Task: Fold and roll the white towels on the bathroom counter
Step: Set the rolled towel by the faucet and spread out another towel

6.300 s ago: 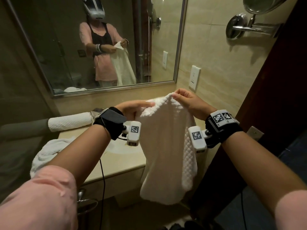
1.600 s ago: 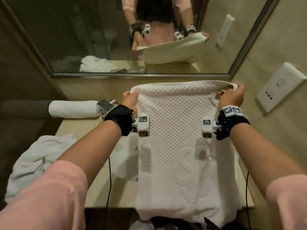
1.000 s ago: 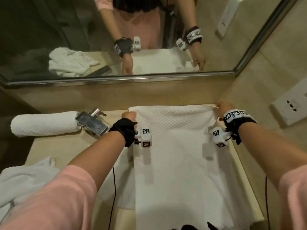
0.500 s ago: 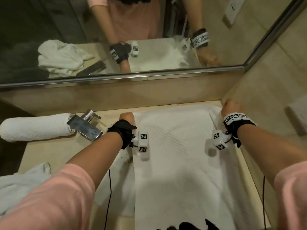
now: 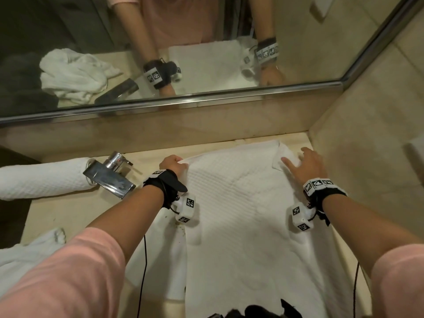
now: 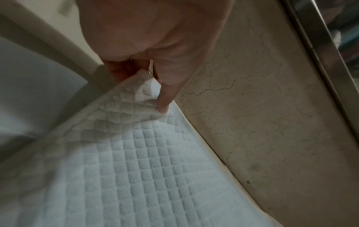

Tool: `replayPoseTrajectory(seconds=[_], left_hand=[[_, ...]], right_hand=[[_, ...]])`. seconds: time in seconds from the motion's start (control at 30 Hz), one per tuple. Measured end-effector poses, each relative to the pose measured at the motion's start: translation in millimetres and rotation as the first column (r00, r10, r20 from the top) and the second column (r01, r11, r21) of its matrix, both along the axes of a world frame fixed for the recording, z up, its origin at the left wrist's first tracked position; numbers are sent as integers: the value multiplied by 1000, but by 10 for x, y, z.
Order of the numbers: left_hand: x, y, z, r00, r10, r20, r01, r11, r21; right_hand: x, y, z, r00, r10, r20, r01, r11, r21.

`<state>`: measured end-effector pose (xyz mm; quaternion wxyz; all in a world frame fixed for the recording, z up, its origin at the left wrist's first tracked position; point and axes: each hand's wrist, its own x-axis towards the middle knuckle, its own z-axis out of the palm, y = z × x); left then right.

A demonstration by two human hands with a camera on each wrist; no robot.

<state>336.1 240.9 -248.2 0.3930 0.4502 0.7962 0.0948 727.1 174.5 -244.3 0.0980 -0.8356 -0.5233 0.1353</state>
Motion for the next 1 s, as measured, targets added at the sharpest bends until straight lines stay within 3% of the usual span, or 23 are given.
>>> replayPoseTrajectory(seconds=[0.07, 0.17, 0.3, 0.4, 0.47, 0.53, 0.63, 0.7, 0.8, 0.87, 0.9, 0.93, 0.97, 1.0], left_hand=[[-9, 7, 5, 998, -50, -40, 50, 999, -6], [-16, 16, 32, 979, -154, -132, 148, 987, -57], [-70, 14, 83, 952, -231, -201, 206, 969, -136], [-124, -1, 51, 976, -187, -114, 170, 975, -145], [-114, -14, 63, 997, -71, 27, 74, 985, -154], [-92, -43, 72, 951, 137, 278, -91, 981, -173], [-90, -83, 30, 869, 244, 431, -199, 969, -146], [-64, -121, 46, 791, 311, 527, -283, 950, -135], [-2, -127, 165, 655, 407, 637, -490, 870, -52], [47, -91, 275, 645, 398, 652, -549, 835, 33], [53, -72, 314, 646, 395, 653, -576, 814, 77], [65, -63, 364, 627, 420, 656, -617, 782, 89], [74, -59, 413, 611, 432, 663, -646, 756, 102], [91, -53, 458, 607, 433, 666, -665, 736, 128]], right_hand=[[-94, -71, 0, 992, 115, 54, -116, 993, 16], [-203, -113, -42, 924, 327, 200, -320, 945, -68], [-278, -89, -91, 922, 346, 174, -328, 937, -124], [-327, -66, -36, 909, 361, 206, -341, 931, -128], [-354, -51, 26, 894, 356, 272, -319, 932, -169], [-381, -39, 50, 866, 365, 343, -286, 923, -259], [-393, -14, 124, 900, 238, 365, -139, 951, -277], [-338, 0, 205, 972, -17, 235, 58, 984, -167], [-220, 91, 351, 955, -297, -24, 297, 955, 25], [-157, 229, 528, 889, -390, -241, 421, 903, 90], [-153, 314, 621, 821, -423, -384, 488, 869, 86], [-163, 389, 747, 701, -419, -577, 550, 832, 64], [-192, 473, 867, 638, -413, -650, 550, 835, 10], [-199, 496, 984, 676, -379, -632, 505, 863, 23]])
